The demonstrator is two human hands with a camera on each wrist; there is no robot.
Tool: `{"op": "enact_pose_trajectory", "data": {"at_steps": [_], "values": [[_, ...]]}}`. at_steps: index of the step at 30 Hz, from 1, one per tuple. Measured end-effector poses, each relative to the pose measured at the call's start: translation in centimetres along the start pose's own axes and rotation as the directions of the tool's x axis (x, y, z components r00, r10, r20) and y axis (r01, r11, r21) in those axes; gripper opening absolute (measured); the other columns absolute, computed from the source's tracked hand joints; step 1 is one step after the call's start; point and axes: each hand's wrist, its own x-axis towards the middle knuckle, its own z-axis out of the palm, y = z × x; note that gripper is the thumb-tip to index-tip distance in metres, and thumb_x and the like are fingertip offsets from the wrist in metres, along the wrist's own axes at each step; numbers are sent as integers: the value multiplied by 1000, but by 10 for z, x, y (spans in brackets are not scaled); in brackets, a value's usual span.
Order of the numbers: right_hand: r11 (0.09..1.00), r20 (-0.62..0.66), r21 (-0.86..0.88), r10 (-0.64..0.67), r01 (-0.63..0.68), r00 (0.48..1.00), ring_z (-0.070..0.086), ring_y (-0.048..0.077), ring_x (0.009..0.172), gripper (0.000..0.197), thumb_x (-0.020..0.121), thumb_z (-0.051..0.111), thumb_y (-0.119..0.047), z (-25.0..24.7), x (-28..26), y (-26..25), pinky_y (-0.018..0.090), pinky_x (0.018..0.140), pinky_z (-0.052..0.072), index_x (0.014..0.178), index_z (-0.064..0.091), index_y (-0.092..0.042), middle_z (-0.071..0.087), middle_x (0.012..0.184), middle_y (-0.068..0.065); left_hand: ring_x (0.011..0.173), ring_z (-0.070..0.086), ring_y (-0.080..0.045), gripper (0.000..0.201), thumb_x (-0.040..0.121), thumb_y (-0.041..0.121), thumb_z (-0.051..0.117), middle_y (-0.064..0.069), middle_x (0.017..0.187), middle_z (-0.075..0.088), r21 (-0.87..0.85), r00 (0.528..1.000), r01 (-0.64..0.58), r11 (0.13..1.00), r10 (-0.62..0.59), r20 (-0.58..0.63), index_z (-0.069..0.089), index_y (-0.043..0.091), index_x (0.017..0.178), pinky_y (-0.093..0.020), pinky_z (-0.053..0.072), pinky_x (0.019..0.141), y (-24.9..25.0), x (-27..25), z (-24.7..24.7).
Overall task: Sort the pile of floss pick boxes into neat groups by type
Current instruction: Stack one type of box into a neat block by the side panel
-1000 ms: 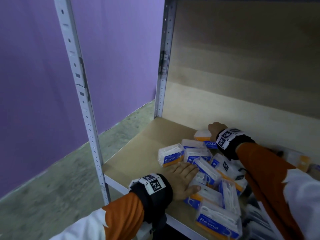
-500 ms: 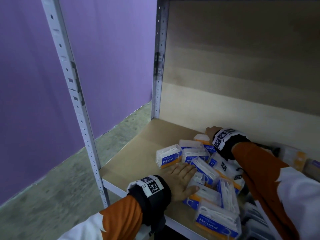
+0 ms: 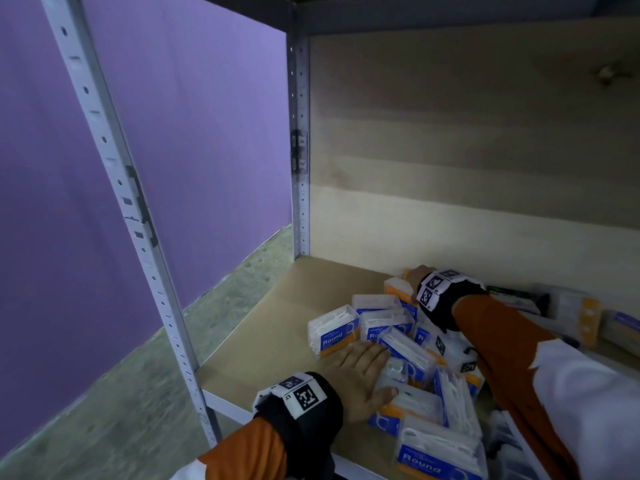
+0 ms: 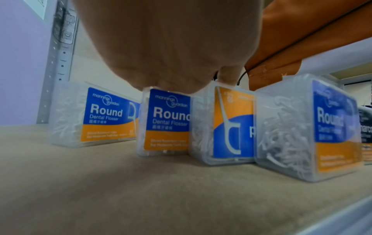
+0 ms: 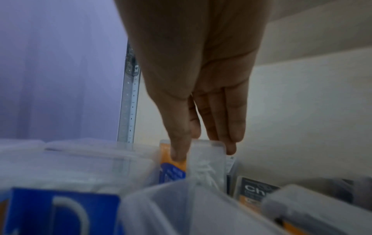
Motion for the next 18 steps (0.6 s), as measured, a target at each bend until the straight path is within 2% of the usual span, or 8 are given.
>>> {"op": "enact_pose_trajectory", "data": {"at_steps": [2, 5, 9, 11, 12, 14, 15, 18], "values": [[1000, -7, -21, 4, -4, 1000, 45, 25, 132, 52, 94, 54, -26, 4, -1, 1, 31, 108, 39, 139, 42, -4, 42, 145, 13, 148, -5, -15, 65, 100, 49, 21, 0, 161, 0, 1, 1000, 0, 1000, 0, 11, 1, 17, 152, -34, -9, 118, -1, 1, 0], [1000, 7, -15, 22, -22, 1000, 29, 26, 142, 57, 101, 41, -22, 6, -7, 1, 34, 117, 25, 149, 19, 0, 24, 155, 15, 148, -5, -15, 66, 99, 51, 20, 0, 161, 0, 14, 1000, 0, 1000, -1, 24, 0, 17, 152, -35, -8, 118, -1, 1, -1], [998, -65, -45, -39, 36, 997, 48, 26, 127, 47, 95, 52, -24, -3, -25, 1, 37, 106, 37, 137, 44, -4, 46, 142, 14, 148, -5, -15, 65, 100, 50, 21, 0, 161, -1, 19, 999, 7, 1000, -8, 33, 0, 17, 152, -34, -8, 119, 1, 1, 0], [997, 36, -66, -49, 51, 998, 54, 20, 114, 42, 96, 51, -22, -8, -32, 7, 32, 101, 40, 133, 47, -2, 51, 137, 15, 148, -4, -15, 66, 100, 50, 20, 0, 161, -1, 31, 999, 10, 999, -12, 46, 0, 17, 152, -34, -7, 119, 2, 0, -2], [996, 80, -78, -46, 52, 996, 56, 21, 108, 35, 97, 50, -22, -10, -32, 9, 32, 96, 42, 124, 54, -1, 57, 126, 17, 148, -5, -15, 66, 100, 50, 20, 0, 161, -1, 38, 998, 12, 999, -14, 56, 0, 17, 152, -34, -7, 119, 2, 0, -3], [996, 55, -58, -59, 63, 997, 60, 24, 89, 23, 96, 50, -18, -13, -38, 18, 28, 78, 43, 81, 59, -5, 59, 88, 19, 148, -5, -15, 66, 100, 50, 20, 0, 161, -2, 52, 997, 14, 999, -18, 80, -1, 17, 152, -34, -7, 119, 4, -1, -6], [995, 19, -71, -67, 68, 998, 61, 27, 84, 30, 96, 49, -16, -13, -41, 22, 28, 77, 43, 69, 53, -4, 58, 85, 23, 148, -5, -15, 66, 100, 50, 20, -1, 161, -2, 59, 996, 11, 998, -17, 90, -1, 17, 152, -34, -7, 119, 4, -2, -7], [992, -62, -75, -110, 105, 992, 60, 29, 95, 41, 98, 43, -14, -14, -49, 42, 25, 70, 39, 58, 32, -15, 63, 108, 24, 149, -5, -17, 67, 100, 50, 20, -3, 161, -3, 80, 991, -4, 997, -6, 134, -2, 15, 152, -34, -6, 119, 6, -2, -14]]}}
